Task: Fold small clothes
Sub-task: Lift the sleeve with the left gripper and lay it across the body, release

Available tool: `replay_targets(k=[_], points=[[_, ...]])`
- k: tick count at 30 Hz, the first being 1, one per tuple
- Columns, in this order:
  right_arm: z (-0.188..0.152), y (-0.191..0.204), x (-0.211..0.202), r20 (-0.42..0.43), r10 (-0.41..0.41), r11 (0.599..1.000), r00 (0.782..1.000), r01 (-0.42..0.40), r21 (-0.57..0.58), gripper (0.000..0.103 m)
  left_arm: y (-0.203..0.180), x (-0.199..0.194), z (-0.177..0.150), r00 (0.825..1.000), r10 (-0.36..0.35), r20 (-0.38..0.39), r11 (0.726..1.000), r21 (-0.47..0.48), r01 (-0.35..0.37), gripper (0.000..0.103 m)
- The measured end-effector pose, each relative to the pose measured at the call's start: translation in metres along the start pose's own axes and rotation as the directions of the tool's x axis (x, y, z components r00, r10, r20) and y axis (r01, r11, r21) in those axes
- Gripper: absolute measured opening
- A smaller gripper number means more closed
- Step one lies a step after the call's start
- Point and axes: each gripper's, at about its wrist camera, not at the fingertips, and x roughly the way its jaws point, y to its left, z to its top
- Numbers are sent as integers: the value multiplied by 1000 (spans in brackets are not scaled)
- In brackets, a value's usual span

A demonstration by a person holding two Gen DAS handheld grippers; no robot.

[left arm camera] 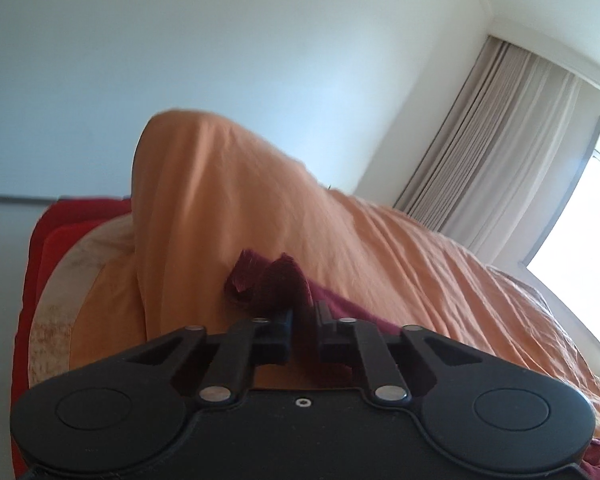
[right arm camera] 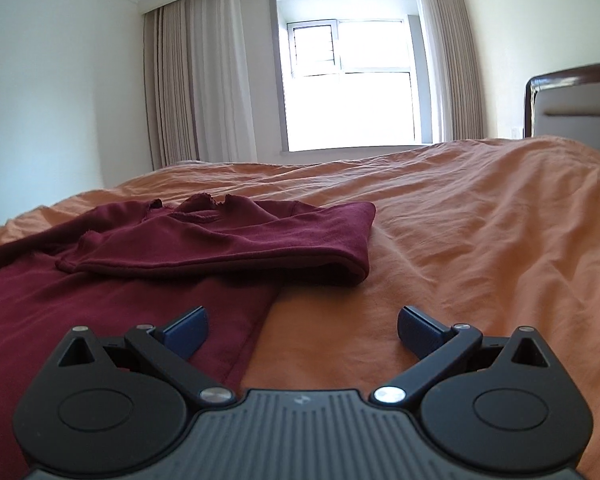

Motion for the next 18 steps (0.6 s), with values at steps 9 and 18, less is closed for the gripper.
replay_targets(k=[9,18], points=[[-1,-12,-4,24,62,996,998,-63,60,103,-75,-7,57,967,-151,205,974,198,110,5],[-4,-19,-7,58,96,989,994,-102,104,103,-214,-44,90,852,-443,280,849,436,298,5]])
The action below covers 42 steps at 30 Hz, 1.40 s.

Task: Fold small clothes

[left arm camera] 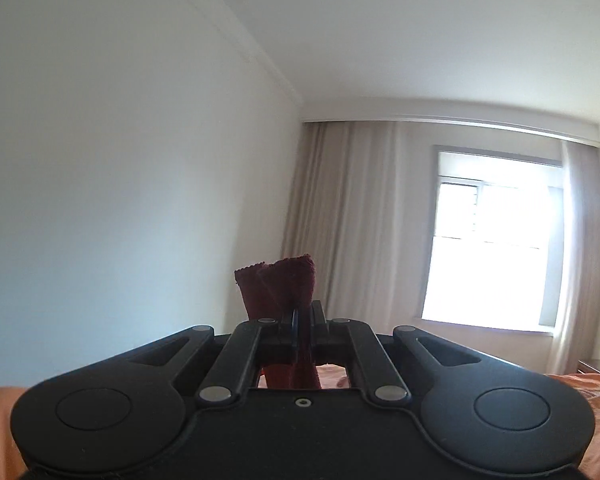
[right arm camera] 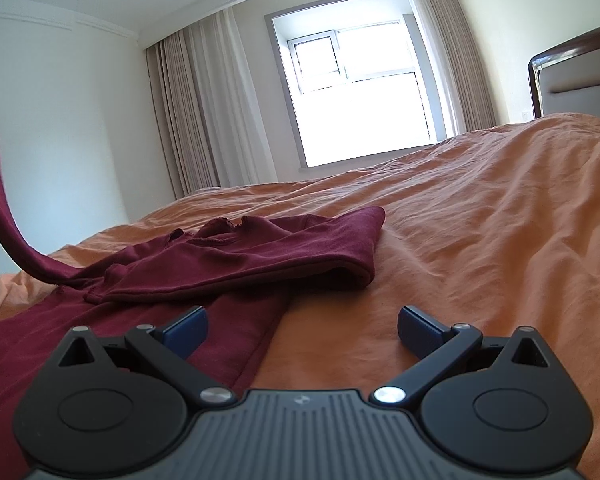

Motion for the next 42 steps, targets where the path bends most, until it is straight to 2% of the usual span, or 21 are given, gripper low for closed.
replay_targets(k=[3,6,11,15,20,24,27,29,32,34,35,37,40,42], points=[[-1,-3,-2,14,15,1000,1000,-15,25,103,-49,3,1,995,-104,-2,992,67,104,5],[-1,-6,-3,23,27,998,999,-28,49,103,-98,2,-10,981,-192,-14,976,101,193,5],[-2,-10,-4,35,42,996,998,-45,72,103,-168,7,-50,943,-322,-81,938,112,329,5],[-4,-14,-7,55,51,994,997,-56,97,103,-211,4,-98,908,-398,-131,905,109,412,6],[-5,-19,-8,69,58,990,996,-66,125,103,-234,12,-172,863,-452,-227,880,45,473,5],[-6,-19,-8,73,59,989,996,-68,128,103,-247,12,-224,821,-473,-319,860,35,509,6],[-8,-21,-11,77,62,988,995,-72,133,103,-254,5,-250,789,-486,-376,840,49,541,8],[-8,-22,-11,79,63,988,995,-73,135,103,-252,-1,-253,769,-496,-402,828,48,559,11],[-8,-22,-12,80,64,988,995,-74,137,103,-249,-2,-242,750,-509,-422,820,28,572,23],[-8,-22,-12,80,64,988,995,-74,137,103,-243,1,-235,740,-516,-430,818,7,575,42],[-8,-22,-12,79,63,988,995,-74,137,103,-238,1,-230,731,-523,-438,815,-7,579,47],[-8,-22,-12,78,63,988,995,-73,136,103,-231,2,-222,712,-545,-442,807,-46,589,71],[-7,-21,-11,74,58,989,996,-68,135,103,-215,-1,-216,684,-580,-442,788,-93,608,85],[-6,-20,-10,70,55,989,996,-63,132,103,-205,-1,-214,665,-593,-455,780,-121,613,88]])
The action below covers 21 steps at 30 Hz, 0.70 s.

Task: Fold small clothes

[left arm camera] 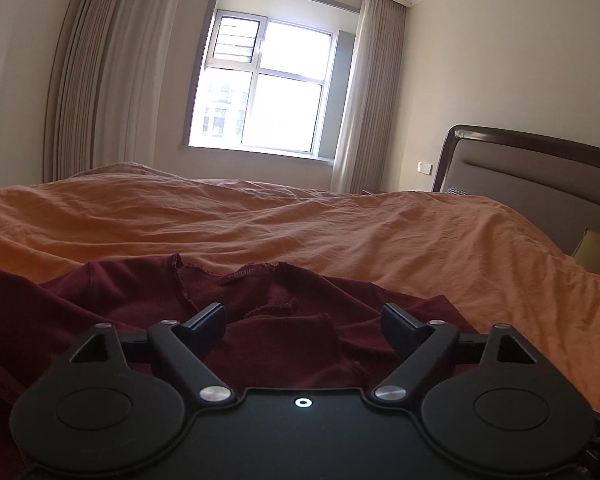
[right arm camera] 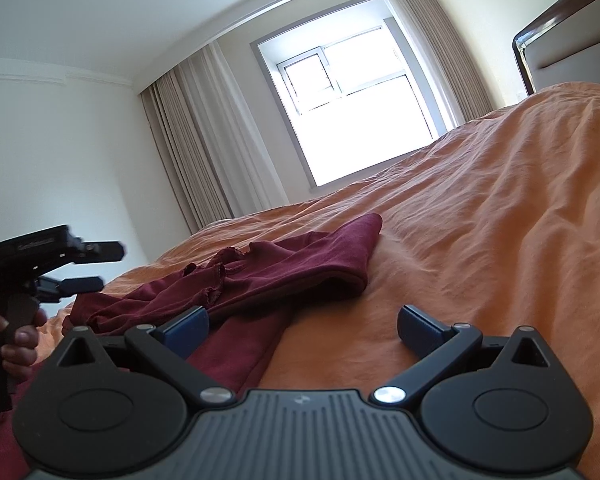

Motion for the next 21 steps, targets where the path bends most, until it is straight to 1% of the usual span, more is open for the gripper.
replay_targets(k=[2,4,7,9,10,12,14,16,18,20,21], points=[[1,2,2,-5,-6,1000,1000,6,-4,103,9,-9,-2,1000,10,-10,999,-34,-10,92],[3,6,3,-16,-24,1000,1000,24,-17,103,21,-22,-5,999,39,-10,997,-63,-39,98],[14,20,11,-59,-73,995,996,68,-77,103,42,-41,-11,994,108,-20,990,-91,-109,99],[23,34,18,-82,-101,987,992,89,-137,103,59,-55,-12,985,173,-32,979,-105,-175,102],[27,41,21,-87,-102,983,991,86,-163,103,68,-62,-13,978,205,-35,972,-111,-208,102],[38,57,31,-112,-74,977,991,49,-207,103,89,-76,-15,968,250,-37,960,-120,-252,102],[48,73,51,-188,-39,973,981,-5,-230,103,110,-87,-17,955,293,-36,947,-123,-296,102],[56,87,77,-268,-21,976,963,-38,-215,103,133,-95,-19,942,334,-32,933,-127,-336,102],[60,97,102,-307,-5,985,952,-48,-165,102,156,-101,-23,931,363,-27,921,-142,-363,102],[62,104,122,-325,2,991,946,-46,-127,96,178,-105,-28,927,374,-25,913,-169,-372,102],[62,109,133,-335,-7,992,942,-36,-122,90,187,-107,-31,929,370,-22,911,-186,-368,102]])
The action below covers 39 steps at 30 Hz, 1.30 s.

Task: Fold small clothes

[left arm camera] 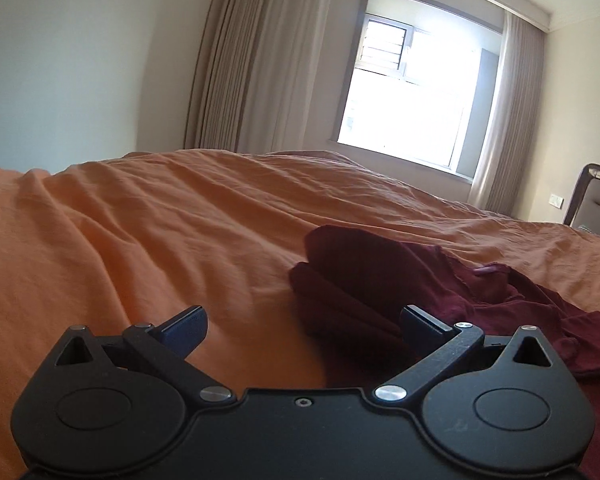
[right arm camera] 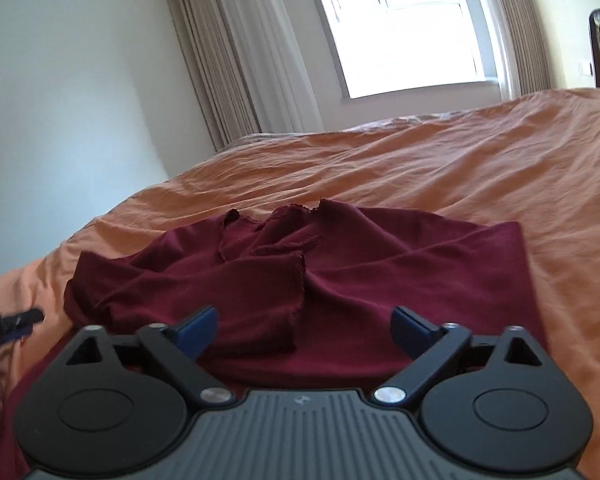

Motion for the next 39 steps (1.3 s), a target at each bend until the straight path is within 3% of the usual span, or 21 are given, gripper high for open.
replay_targets(k=[5,6,7,8,12,13,17,20,21,22,24,26,28,33,39], points=[[10,15,39,-76,-43,999,996,41,-22,70,30,3,-10,998,-63,-21,995,-85,61,102],[9,17,43,-85,-59,998,995,56,-36,51,31,1,-10,997,-77,-16,994,-80,76,102],[8,19,47,-97,-79,996,992,75,-45,23,32,-1,-9,996,-86,-13,994,-68,85,102],[7,21,49,-104,-103,994,989,98,-48,12,32,-3,-8,996,-90,-8,995,-47,89,102],[7,32,30,-51,-177,983,983,174,-55,5,31,-5,-3,996,-79,-33,994,67,81,102],[8,33,24,-41,-204,978,978,202,-53,0,32,-8,-3,997,-65,-43,995,78,68,102],[15,22,16,-68,-298,955,952,296,-37,0,46,-41,2,998,-15,-59,997,68,19,102],[16,11,-1,-78,-262,962,962,266,56,6,52,-74,10,996,30,-78,998,62,-25,102],[15,11,-9,-65,-236,967,970,241,80,19,52,-85,14,995,49,-88,997,69,-43,102],[15,14,-17,-54,-208,974,977,212,81,43,51,-95,18,993,67,-98,995,81,-59,102],[16,24,-28,-42,-147,988,988,148,34,67,48,-116,24,992,79,-95,989,129,-66,102],[19,39,-35,-41,-100,995,994,99,-27,71,44,-129,29,993,89,-75,980,184,-74,102],[23,53,-38,-43,-66,996,997,63,-66,93,41,-133,32,992,108,-68,974,206,-92,102],[29,93,-35,-24,2,989,1000,-6,-150,99,39,-128,29,992,89,-89,970,232,-66,102],[35,133,-6,-17,91,978,996,-93,-184,99,46,-108,16,996,55,-70,949,313,-30,102]])
